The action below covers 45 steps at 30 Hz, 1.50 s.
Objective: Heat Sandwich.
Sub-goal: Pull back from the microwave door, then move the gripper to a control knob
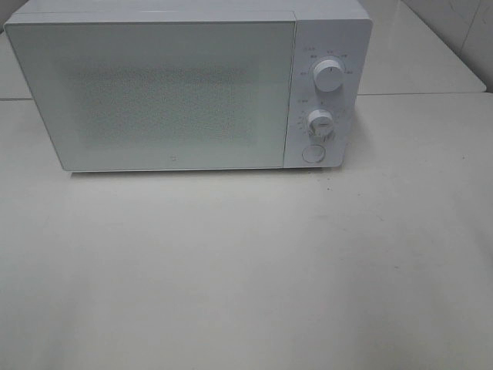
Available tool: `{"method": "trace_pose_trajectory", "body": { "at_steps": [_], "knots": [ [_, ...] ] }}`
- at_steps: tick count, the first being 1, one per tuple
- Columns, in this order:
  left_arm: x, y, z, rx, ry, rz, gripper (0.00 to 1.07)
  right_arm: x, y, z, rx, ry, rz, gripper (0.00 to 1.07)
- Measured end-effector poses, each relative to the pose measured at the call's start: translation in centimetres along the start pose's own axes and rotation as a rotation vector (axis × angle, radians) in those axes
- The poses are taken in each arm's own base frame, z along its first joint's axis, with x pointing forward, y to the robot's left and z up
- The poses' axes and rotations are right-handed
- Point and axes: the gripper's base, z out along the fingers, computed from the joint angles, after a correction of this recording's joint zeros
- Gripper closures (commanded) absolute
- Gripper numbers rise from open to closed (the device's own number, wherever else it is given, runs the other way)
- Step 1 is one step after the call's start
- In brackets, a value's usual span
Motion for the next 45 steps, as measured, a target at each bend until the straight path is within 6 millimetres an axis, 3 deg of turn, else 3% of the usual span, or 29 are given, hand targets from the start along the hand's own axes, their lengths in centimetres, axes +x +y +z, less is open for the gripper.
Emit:
{"method": "trace_pose_trajectory", "body": {
  "at_steps": [13, 16, 23, 35, 45],
  "knots": [
    [0.0, 0.0, 0.0, 0.0, 0.0, 0.0, 0.05, -0.9, 0.2, 4.7, -0.016, -0.066, 0.016, 0.31],
    [0.0, 0.0, 0.0, 0.0, 0.0, 0.0, 0.05, 0.1, 0.3, 6.4, -0.022, -0.12, 0.016, 0.31],
    [0.0, 0.0, 0.0, 0.0, 0.0, 0.0, 0.05, 2.1, 0.9, 8.4, -0.052, -0.195, 0.035, 0.31],
    [0.0, 0.0, 0.0, 0.0, 0.0, 0.0, 0.05, 4.4, 5.4, 11.6, -0.079, -0.283, -0.057, 0.31],
    [0.0, 0.0, 0.0, 0.0, 0.0, 0.0, 0.05, 6.2, 8.2, 12.8, -0.031, -0.315, -0.067, 0.31]
  ]
}}
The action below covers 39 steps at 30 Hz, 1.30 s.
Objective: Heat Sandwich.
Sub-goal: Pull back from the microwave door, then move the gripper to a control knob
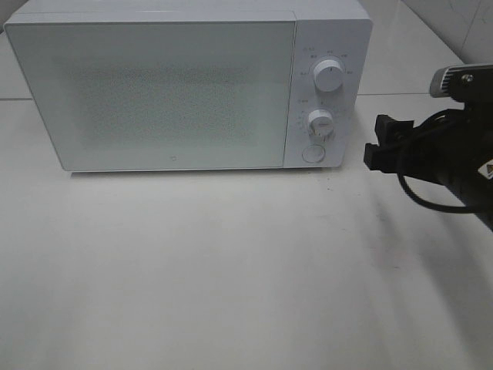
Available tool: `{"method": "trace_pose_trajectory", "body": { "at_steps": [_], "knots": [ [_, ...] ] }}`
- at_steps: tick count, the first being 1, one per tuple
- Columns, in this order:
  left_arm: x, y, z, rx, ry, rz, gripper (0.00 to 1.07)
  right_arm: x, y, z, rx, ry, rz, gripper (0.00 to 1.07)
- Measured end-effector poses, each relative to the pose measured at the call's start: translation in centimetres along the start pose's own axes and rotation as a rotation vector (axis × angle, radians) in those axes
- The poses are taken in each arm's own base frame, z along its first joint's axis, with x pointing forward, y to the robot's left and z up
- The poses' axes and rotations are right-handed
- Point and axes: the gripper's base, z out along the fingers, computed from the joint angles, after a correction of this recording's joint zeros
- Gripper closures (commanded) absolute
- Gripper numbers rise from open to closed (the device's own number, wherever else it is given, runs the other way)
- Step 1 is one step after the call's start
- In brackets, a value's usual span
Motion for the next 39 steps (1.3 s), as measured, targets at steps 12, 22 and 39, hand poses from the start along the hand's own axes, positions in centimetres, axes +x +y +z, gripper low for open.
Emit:
{"method": "trace_pose_trajectory", "body": {
  "at_steps": [12, 22, 39],
  "knots": [
    [0.0, 0.0, 0.0, 0.0, 0.0, 0.0, 0.05, 2.5, 2.6, 0.3, -0.027, 0.017, -0.018, 0.31],
    [0.0, 0.0, 0.0, 0.0, 0.0, 0.0, 0.05, 4.0, 3.9, 0.4, -0.052, 0.034, -0.021, 0.31],
    [0.0, 0.0, 0.0, 0.0, 0.0, 0.0, 0.05, 4.0, 3.9, 0.4, -0.05, 0.033, -0.017, 0.31]
  ]
}}
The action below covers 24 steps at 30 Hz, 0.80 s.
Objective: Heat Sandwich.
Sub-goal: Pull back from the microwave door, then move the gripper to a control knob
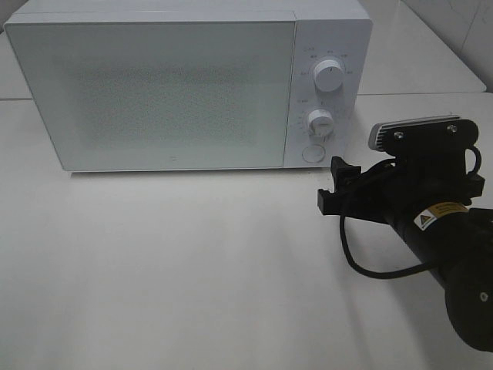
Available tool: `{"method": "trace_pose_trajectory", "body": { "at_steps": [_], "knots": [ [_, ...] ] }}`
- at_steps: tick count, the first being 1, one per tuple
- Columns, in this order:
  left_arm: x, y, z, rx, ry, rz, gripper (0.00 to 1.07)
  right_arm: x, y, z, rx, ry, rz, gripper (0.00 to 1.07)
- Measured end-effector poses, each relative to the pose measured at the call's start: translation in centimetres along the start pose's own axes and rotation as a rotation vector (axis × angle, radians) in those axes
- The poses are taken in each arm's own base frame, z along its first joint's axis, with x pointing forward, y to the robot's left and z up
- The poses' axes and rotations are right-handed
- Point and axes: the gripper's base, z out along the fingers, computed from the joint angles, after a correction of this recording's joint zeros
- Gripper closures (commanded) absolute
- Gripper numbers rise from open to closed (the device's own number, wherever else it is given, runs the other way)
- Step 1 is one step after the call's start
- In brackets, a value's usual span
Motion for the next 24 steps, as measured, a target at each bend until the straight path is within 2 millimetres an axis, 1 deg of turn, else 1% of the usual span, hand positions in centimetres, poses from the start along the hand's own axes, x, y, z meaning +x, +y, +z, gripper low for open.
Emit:
{"method": "trace_pose_trajectory", "body": {
  "at_steps": [4, 7, 8, 9, 12, 15, 17, 18, 21, 24],
  "knots": [
    [0.0, 0.0, 0.0, 0.0, 0.0, 0.0, 0.05, -0.4, 0.3, 0.3, -0.002, -0.014, 0.01, 0.31],
    [0.0, 0.0, 0.0, 0.0, 0.0, 0.0, 0.05, -0.7, 0.5, 1.3, 0.004, -0.031, 0.017, 0.31],
    [0.0, 0.0, 0.0, 0.0, 0.0, 0.0, 0.05, -0.6, 0.6, 2.0, 0.01, -0.028, 0.013, 0.31],
    [0.0, 0.0, 0.0, 0.0, 0.0, 0.0, 0.05, -0.6, 0.6, 2.0, 0.01, -0.028, 0.013, 0.31],
    [0.0, 0.0, 0.0, 0.0, 0.0, 0.0, 0.05, -0.4, 0.8, 3.1, 0.014, -0.025, 0.006, 0.31],
    [0.0, 0.0, 0.0, 0.0, 0.0, 0.0, 0.05, -0.3, 1.1, 3.6, 0.01, -0.026, 0.003, 0.31],
    [0.0, 0.0, 0.0, 0.0, 0.0, 0.0, 0.05, -0.2, 1.6, 4.4, 0.007, -0.029, 0.004, 0.31],
    [0.0, 0.0, 0.0, 0.0, 0.0, 0.0, 0.05, -0.2, 1.6, 4.4, 0.007, -0.029, 0.004, 0.31],
    [0.0, 0.0, 0.0, 0.0, 0.0, 0.0, 0.05, 0.0, 1.9, 5.5, 0.011, -0.027, 0.002, 0.31],
    [0.0, 0.0, 0.0, 0.0, 0.0, 0.0, 0.05, 0.0, 1.9, 6.0, 0.015, -0.031, 0.016, 0.31]
  ]
}}
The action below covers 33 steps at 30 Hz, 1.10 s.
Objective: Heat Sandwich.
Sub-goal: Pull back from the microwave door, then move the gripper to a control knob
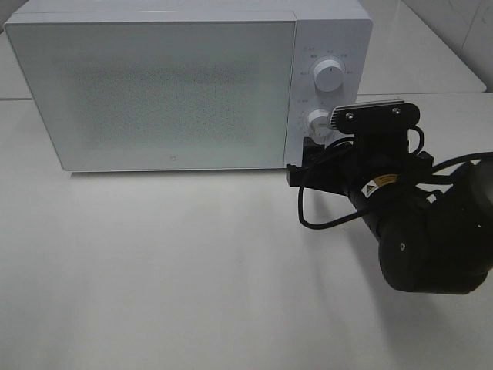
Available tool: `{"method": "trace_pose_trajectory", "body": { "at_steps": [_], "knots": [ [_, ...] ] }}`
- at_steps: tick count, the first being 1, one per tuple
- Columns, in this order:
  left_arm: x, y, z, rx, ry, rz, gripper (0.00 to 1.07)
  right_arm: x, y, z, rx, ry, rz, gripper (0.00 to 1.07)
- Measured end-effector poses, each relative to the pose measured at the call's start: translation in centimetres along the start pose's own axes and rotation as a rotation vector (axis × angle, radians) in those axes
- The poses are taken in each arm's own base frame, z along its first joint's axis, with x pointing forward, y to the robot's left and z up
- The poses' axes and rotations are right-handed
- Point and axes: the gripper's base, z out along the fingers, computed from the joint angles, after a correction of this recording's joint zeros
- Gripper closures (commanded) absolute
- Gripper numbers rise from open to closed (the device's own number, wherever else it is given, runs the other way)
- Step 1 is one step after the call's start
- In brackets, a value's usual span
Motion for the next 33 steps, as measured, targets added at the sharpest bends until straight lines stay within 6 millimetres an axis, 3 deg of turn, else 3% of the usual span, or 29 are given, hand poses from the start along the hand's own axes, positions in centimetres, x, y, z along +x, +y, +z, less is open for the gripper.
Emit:
{"method": "trace_pose_trajectory", "body": {
  "at_steps": [19, 33],
  "knots": [
    [0.0, 0.0, 0.0, 0.0, 0.0, 0.0, 0.05, -1.0, 0.0, 4.7, 0.004, -0.055, 0.042, 0.31],
    [0.0, 0.0, 0.0, 0.0, 0.0, 0.0, 0.05, -0.1, 0.3, 5.3, 0.005, -0.027, 0.035, 0.35]
  ]
}}
